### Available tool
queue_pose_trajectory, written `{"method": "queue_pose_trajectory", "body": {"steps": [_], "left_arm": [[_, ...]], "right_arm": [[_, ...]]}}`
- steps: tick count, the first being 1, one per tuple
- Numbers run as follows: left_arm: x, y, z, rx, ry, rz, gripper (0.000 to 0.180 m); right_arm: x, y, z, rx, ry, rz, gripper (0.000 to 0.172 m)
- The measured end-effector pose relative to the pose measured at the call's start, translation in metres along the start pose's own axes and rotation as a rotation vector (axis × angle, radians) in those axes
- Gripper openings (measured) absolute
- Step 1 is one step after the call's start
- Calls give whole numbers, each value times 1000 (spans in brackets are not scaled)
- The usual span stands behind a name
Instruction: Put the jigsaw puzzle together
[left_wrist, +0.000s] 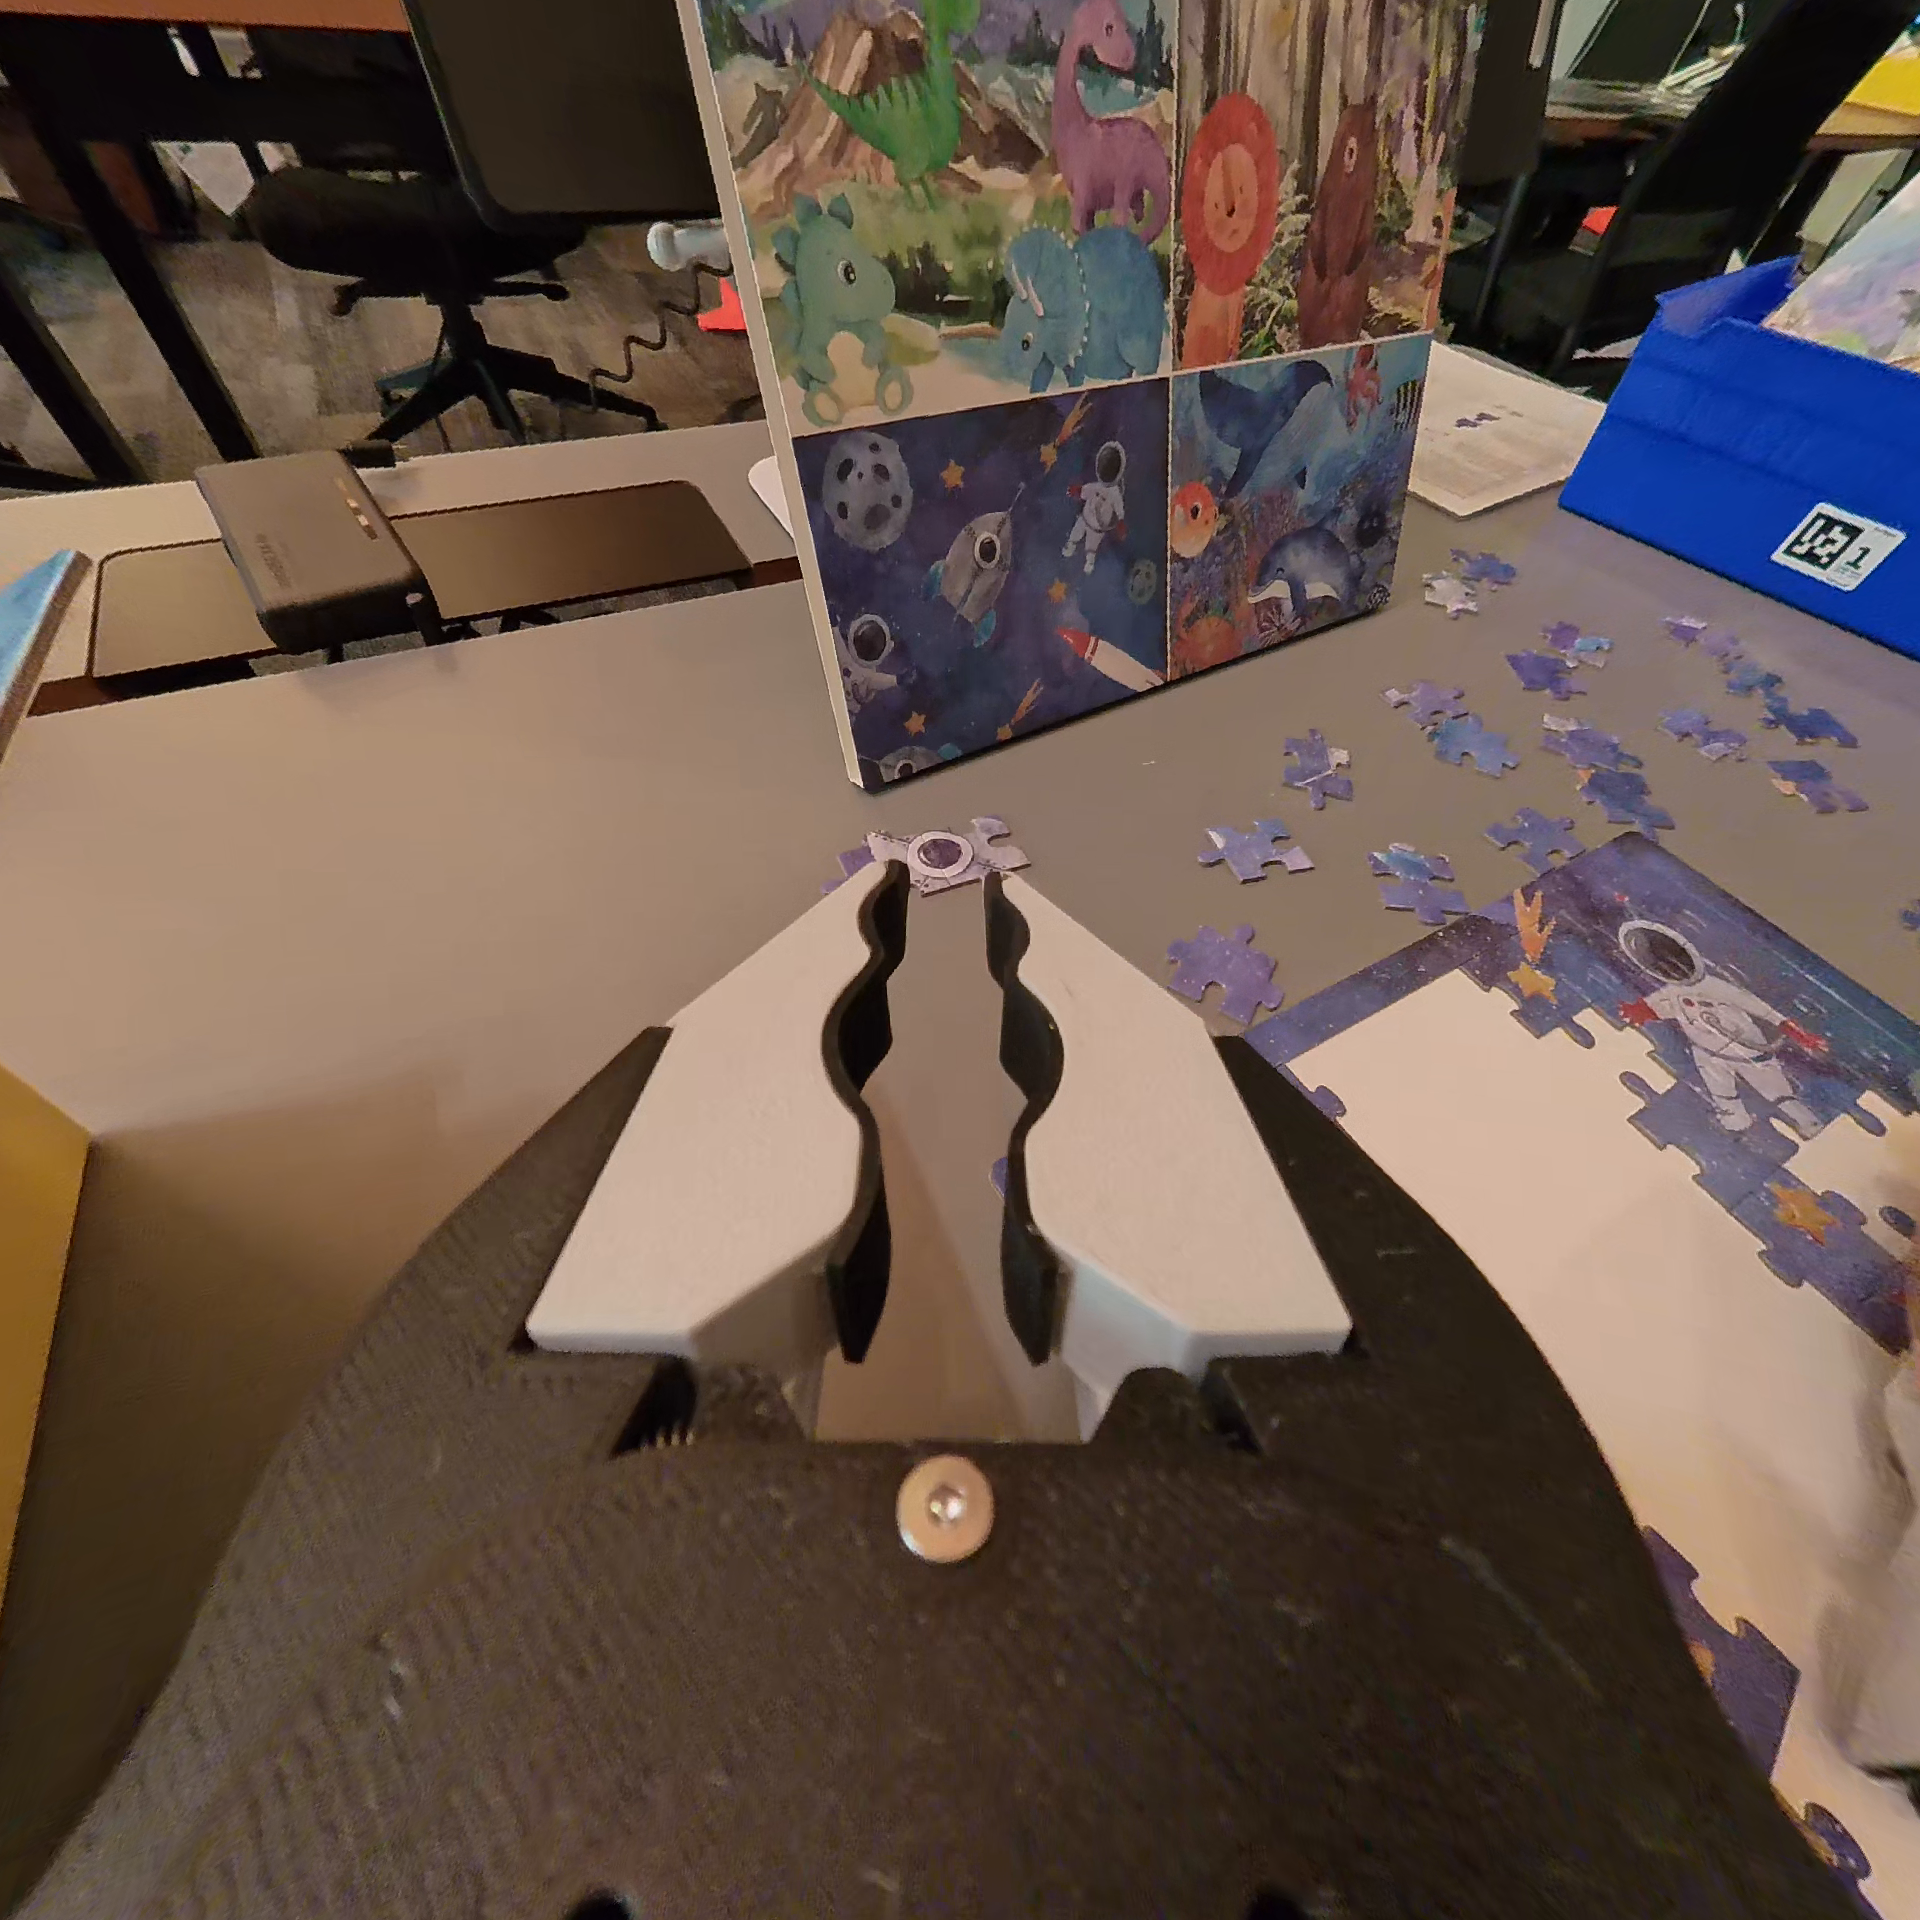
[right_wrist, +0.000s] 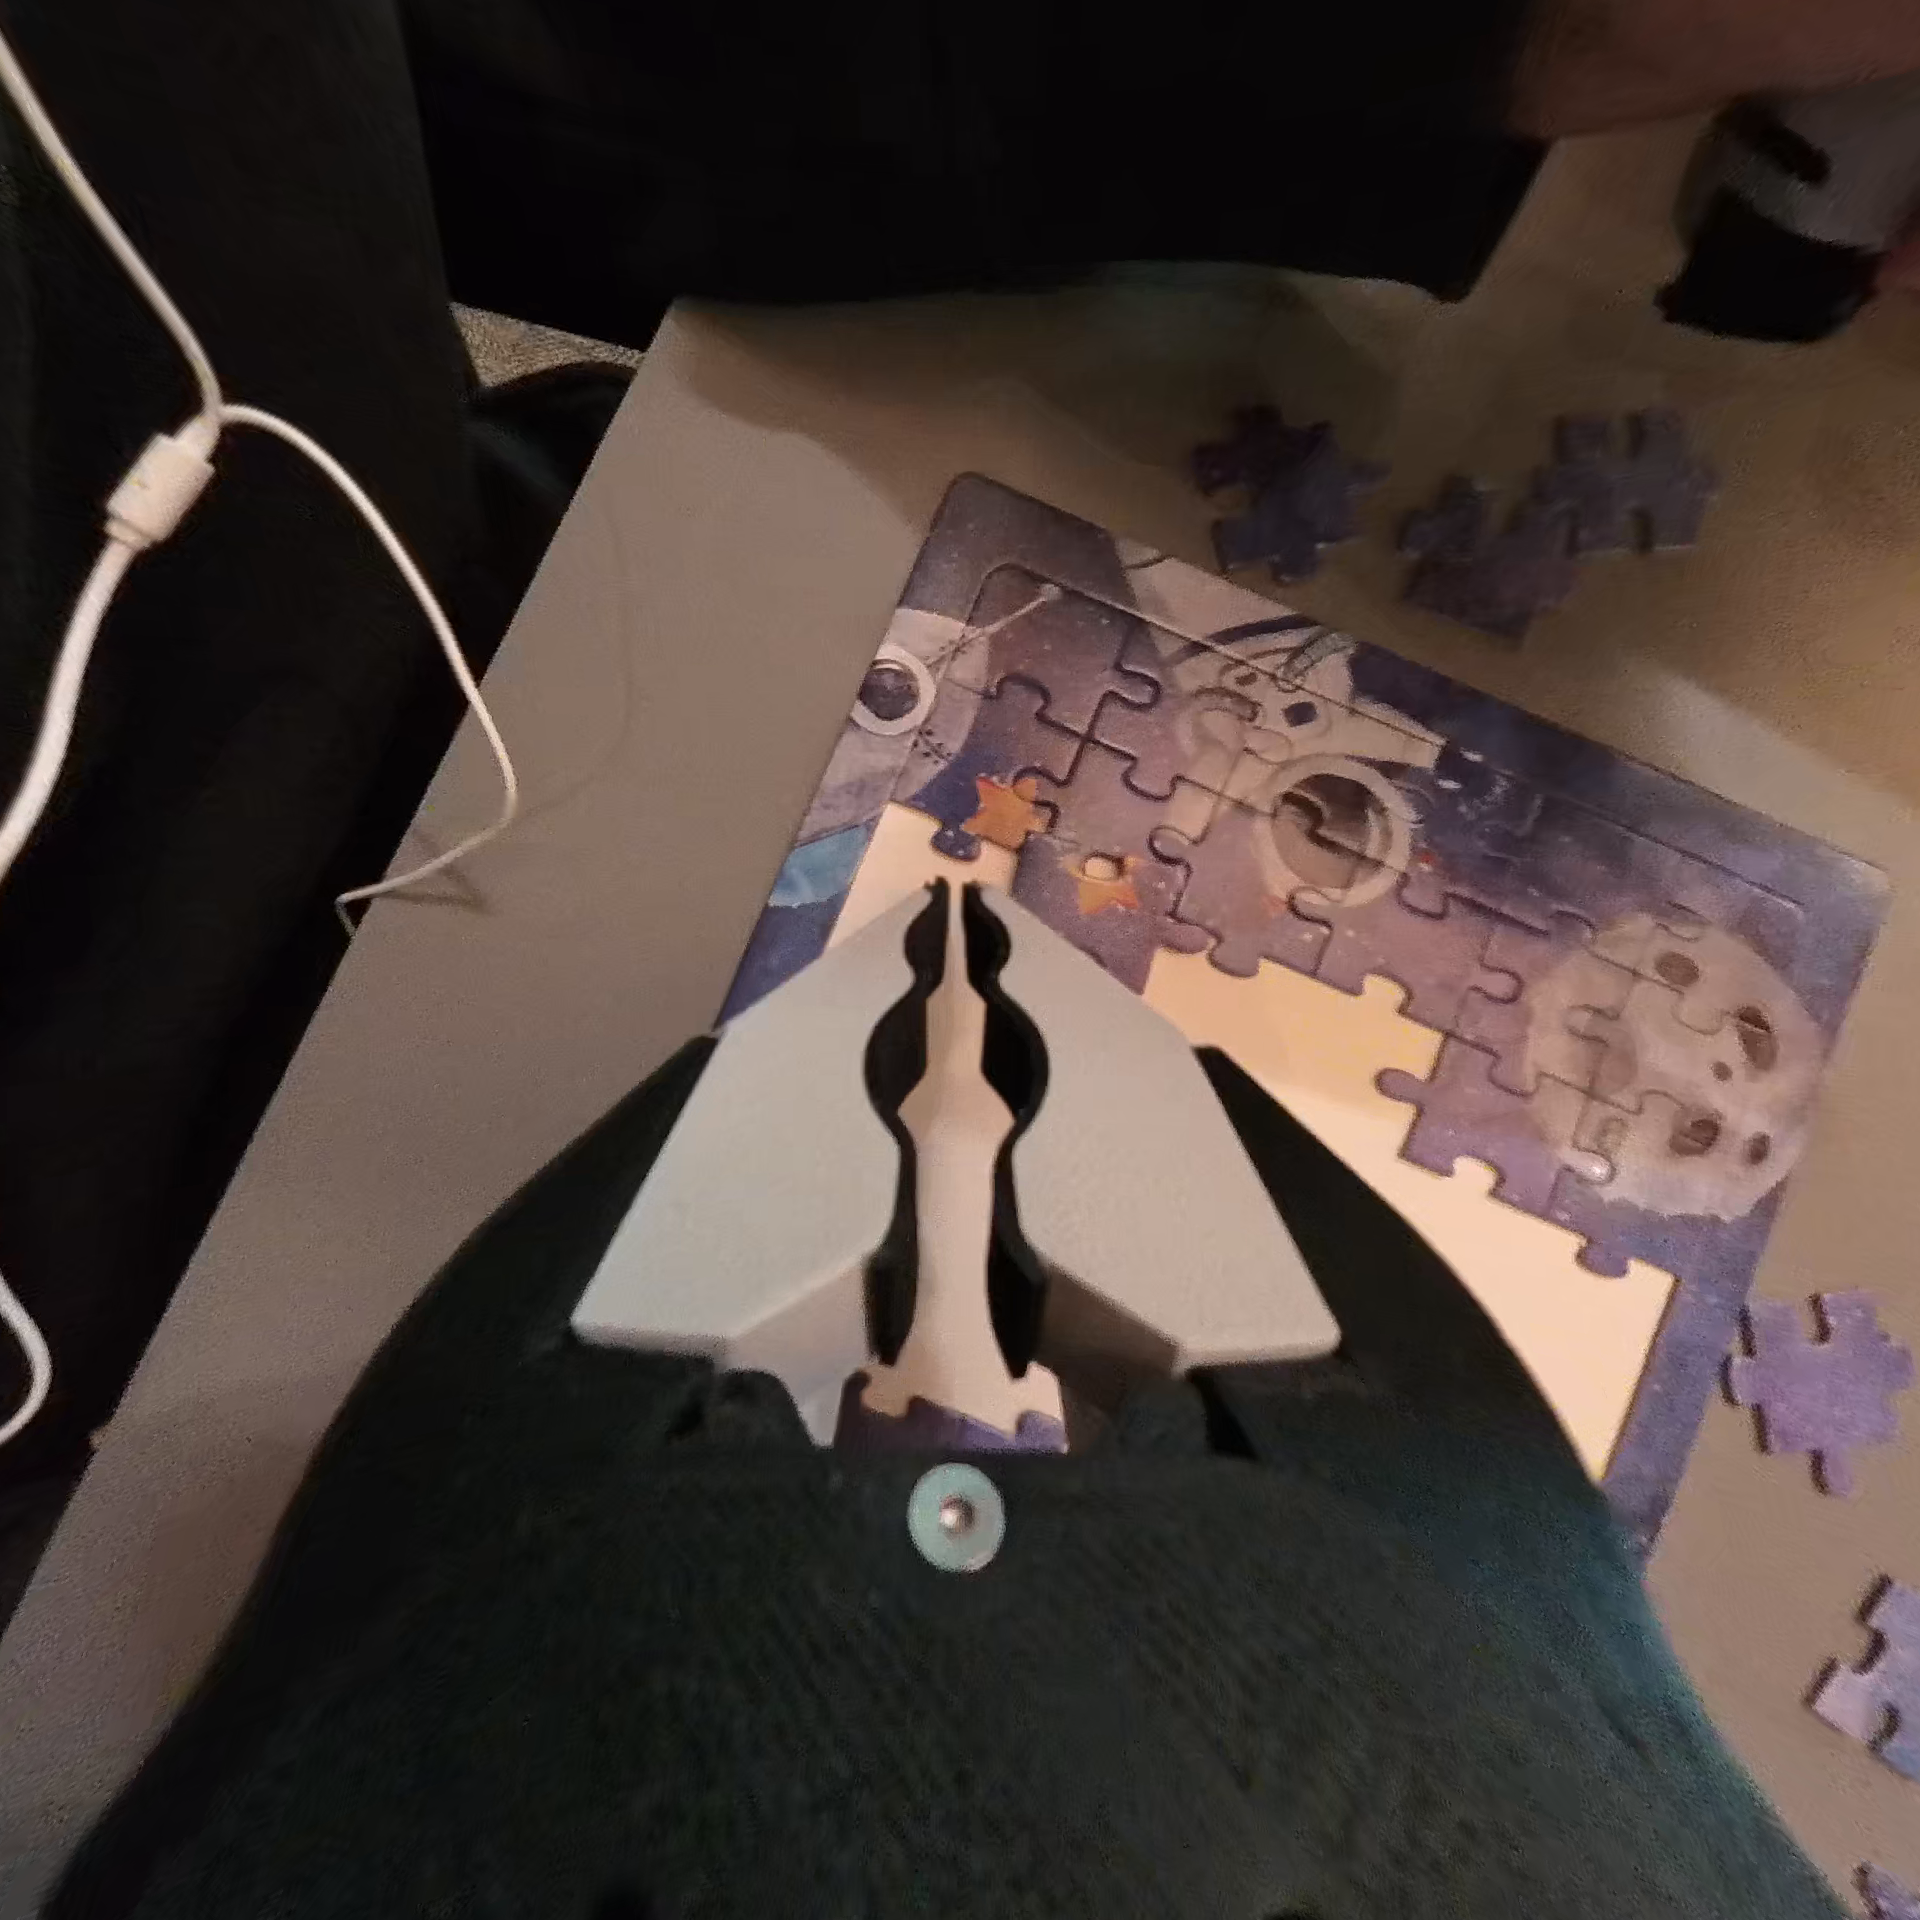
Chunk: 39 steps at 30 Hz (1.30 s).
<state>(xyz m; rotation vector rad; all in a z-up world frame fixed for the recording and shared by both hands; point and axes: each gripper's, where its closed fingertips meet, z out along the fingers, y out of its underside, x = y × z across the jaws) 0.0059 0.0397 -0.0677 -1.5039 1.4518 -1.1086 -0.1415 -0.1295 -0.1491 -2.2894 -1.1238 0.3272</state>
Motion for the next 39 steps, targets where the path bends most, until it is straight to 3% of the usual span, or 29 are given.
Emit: {"method": "queue_pose_trajectory", "body": {"steps": [7,12,39], "left_arm": [[1,-2,-1,8,11,-9,13],[2,-2,-1,10,16,-10,13],[3,-2,0,8,22,-16,14]], "right_arm": [[21,-1,-1,42,68,89,30],[27,6,5,12,95,123,36],[14,11,-2,-36,149,336,29]]}}
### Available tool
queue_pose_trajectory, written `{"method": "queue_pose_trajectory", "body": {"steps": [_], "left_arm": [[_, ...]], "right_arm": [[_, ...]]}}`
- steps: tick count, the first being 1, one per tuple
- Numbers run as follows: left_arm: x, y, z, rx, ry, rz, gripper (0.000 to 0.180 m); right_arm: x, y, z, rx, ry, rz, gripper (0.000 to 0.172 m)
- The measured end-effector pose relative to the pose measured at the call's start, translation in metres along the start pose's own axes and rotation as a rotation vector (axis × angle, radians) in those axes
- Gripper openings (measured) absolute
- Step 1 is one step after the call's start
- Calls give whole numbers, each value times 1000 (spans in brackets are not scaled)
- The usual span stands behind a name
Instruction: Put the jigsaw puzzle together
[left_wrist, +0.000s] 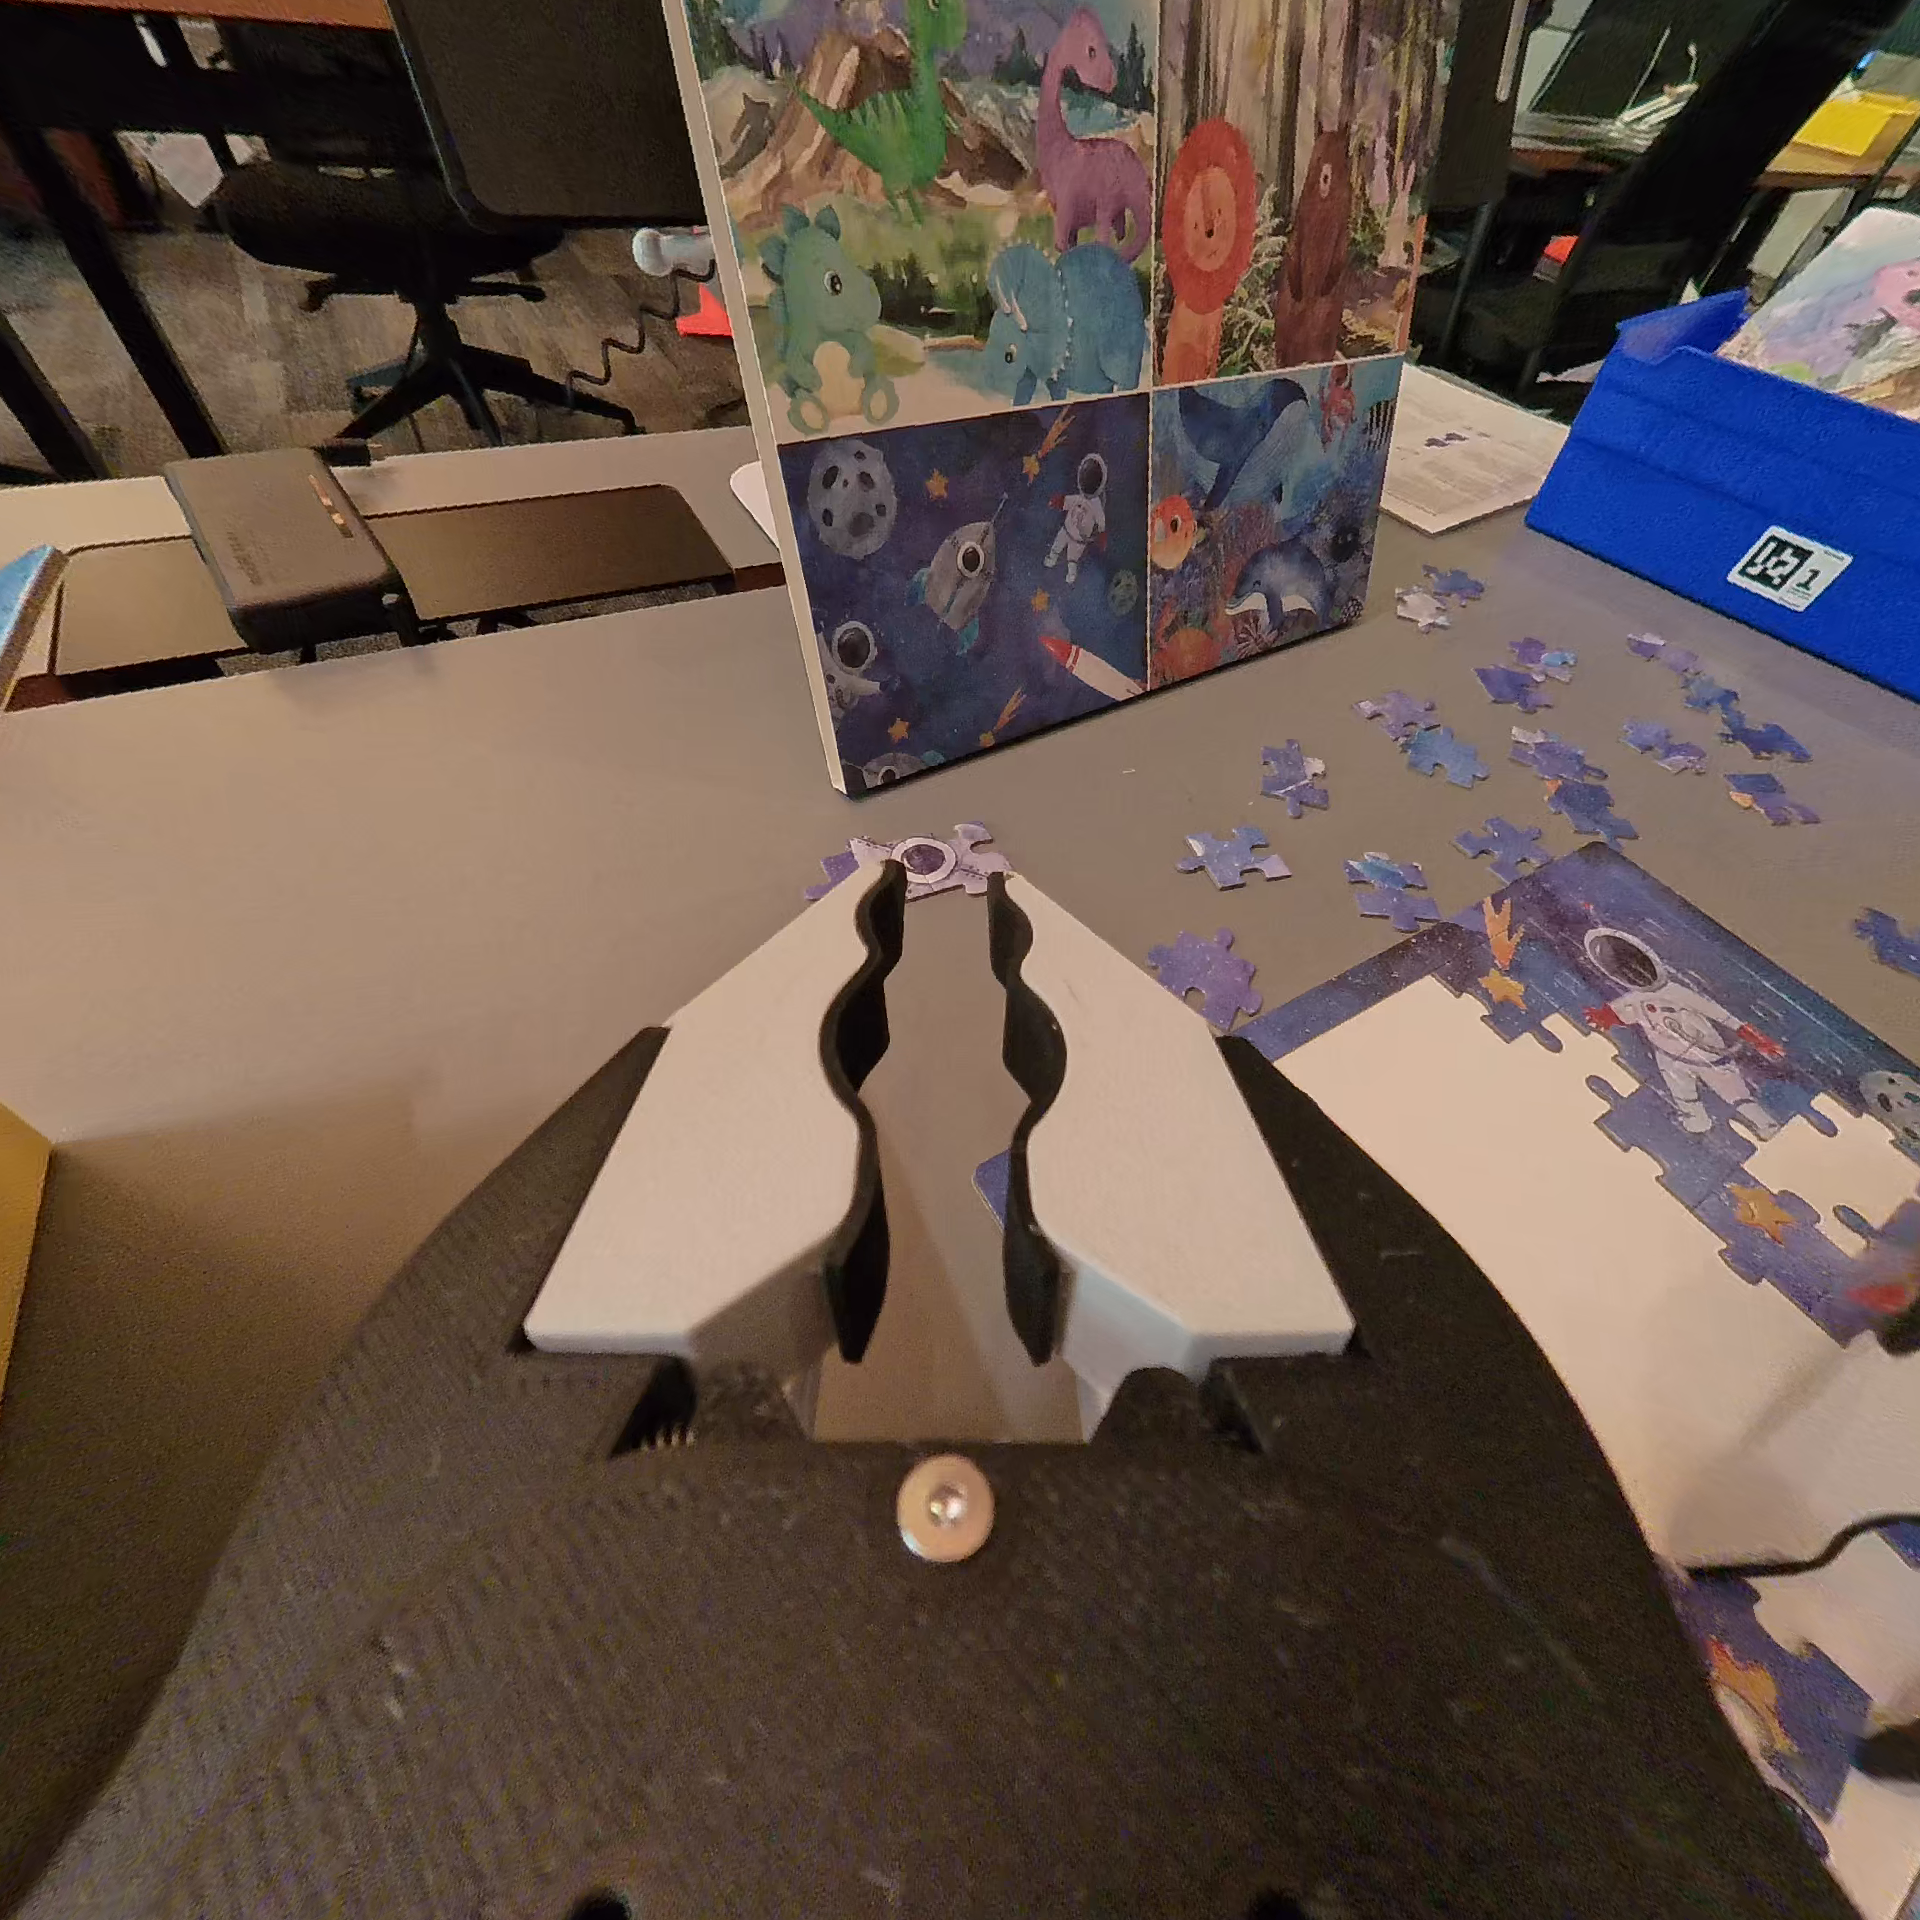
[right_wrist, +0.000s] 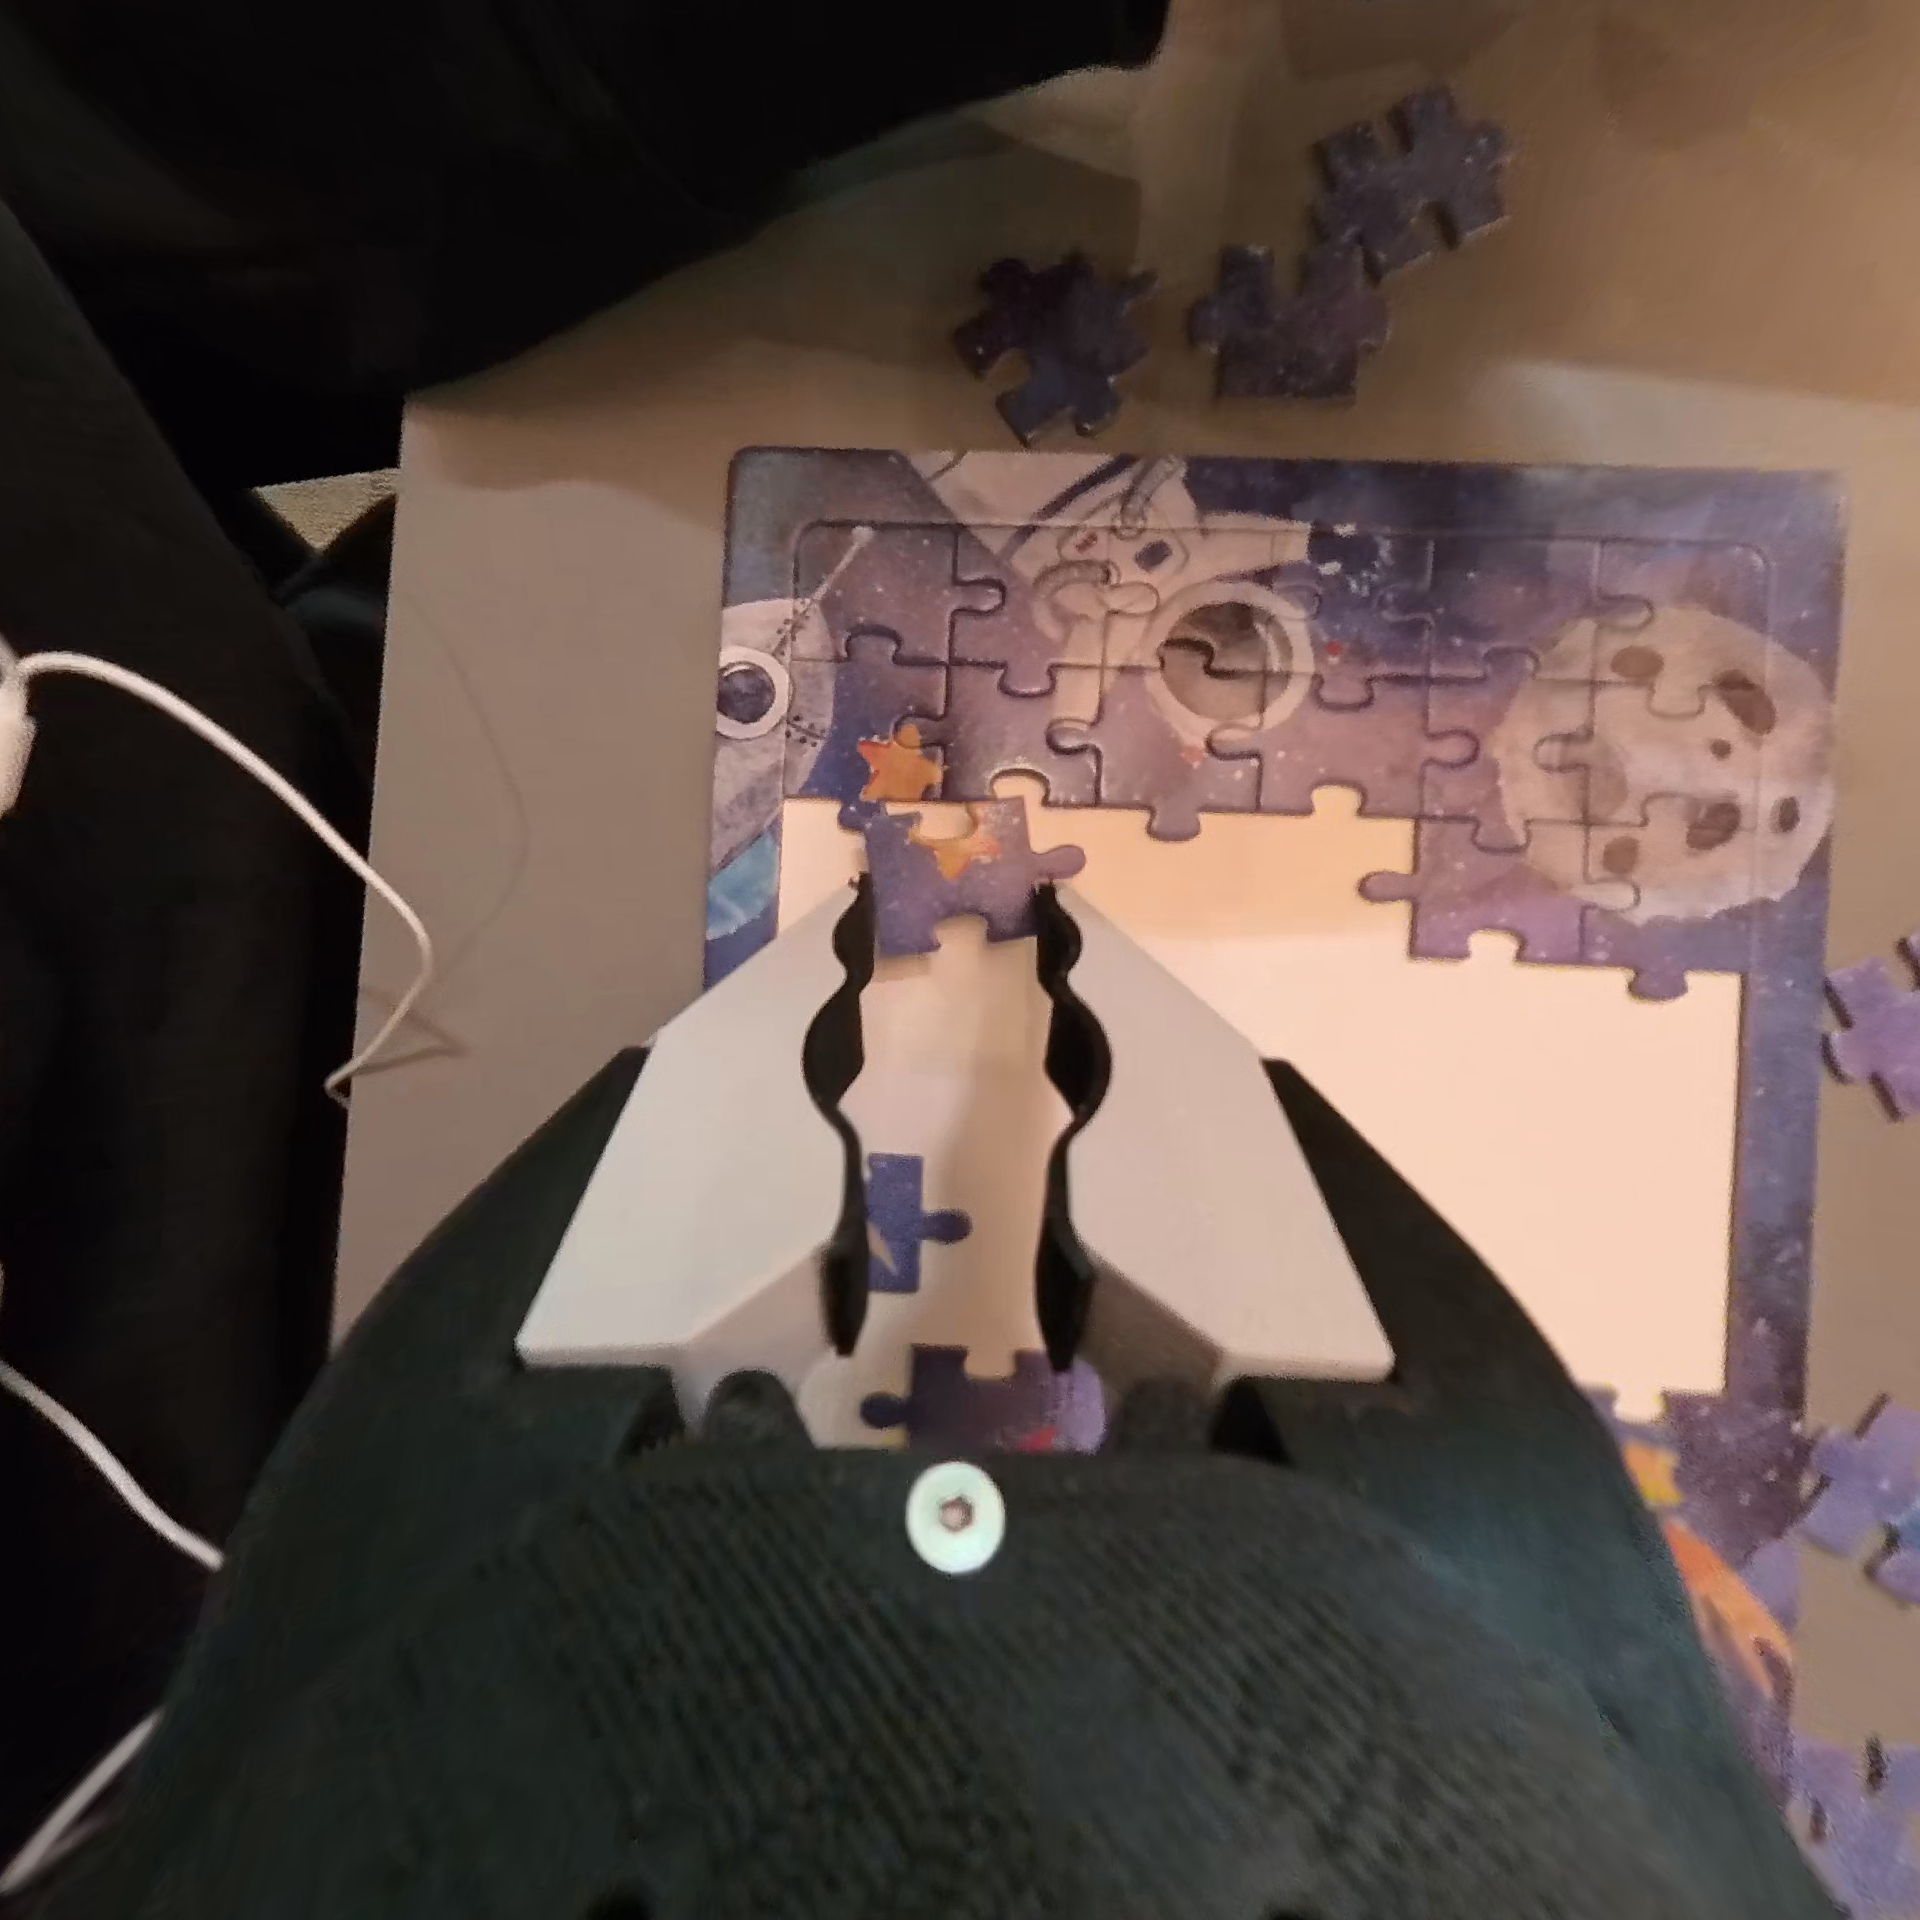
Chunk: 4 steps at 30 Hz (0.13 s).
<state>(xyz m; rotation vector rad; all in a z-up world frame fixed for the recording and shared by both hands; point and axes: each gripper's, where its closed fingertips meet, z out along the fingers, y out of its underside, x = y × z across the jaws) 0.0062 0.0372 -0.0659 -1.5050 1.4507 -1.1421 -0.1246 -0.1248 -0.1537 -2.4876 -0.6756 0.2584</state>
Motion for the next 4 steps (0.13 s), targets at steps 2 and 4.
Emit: {"method": "queue_pose_trajectory", "body": {"steps": [2,4], "left_arm": [[0,0,0,0,1,-1,14],[0,0,0,2,3,-3,14]], "right_arm": [[-3,1,0,-39,32,59,29],[-8,-1,0,-48,55,99,30]]}}
